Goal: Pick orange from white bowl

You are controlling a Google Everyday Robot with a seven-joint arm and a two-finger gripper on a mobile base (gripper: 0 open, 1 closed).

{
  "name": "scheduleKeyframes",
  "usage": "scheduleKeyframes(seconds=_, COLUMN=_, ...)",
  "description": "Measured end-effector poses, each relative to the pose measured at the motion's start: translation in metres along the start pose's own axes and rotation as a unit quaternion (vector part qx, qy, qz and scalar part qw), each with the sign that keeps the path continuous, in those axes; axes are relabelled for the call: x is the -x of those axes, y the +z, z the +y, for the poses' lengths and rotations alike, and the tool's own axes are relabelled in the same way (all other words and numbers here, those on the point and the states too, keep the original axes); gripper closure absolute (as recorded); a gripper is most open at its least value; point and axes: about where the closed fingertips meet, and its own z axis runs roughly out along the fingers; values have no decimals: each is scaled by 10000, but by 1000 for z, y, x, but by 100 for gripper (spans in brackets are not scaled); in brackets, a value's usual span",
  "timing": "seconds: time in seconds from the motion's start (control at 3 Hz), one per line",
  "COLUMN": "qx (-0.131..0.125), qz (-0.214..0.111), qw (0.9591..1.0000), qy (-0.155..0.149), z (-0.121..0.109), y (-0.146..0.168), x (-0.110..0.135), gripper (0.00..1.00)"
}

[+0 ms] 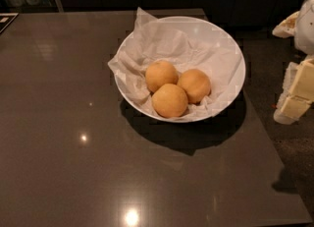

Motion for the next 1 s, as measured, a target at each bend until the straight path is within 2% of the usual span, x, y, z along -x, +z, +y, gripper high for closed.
scheduleKeyframes(seconds=0.33, qx=-10, qz=0, qw=10000, qy=-5, z=-1, y=-1, x=1, gripper=0)
scheduleKeyframes(seconds=1.0, qx=108, qz=189, qw=9986, qy=-487, z=-26, y=12, x=23, gripper=0)
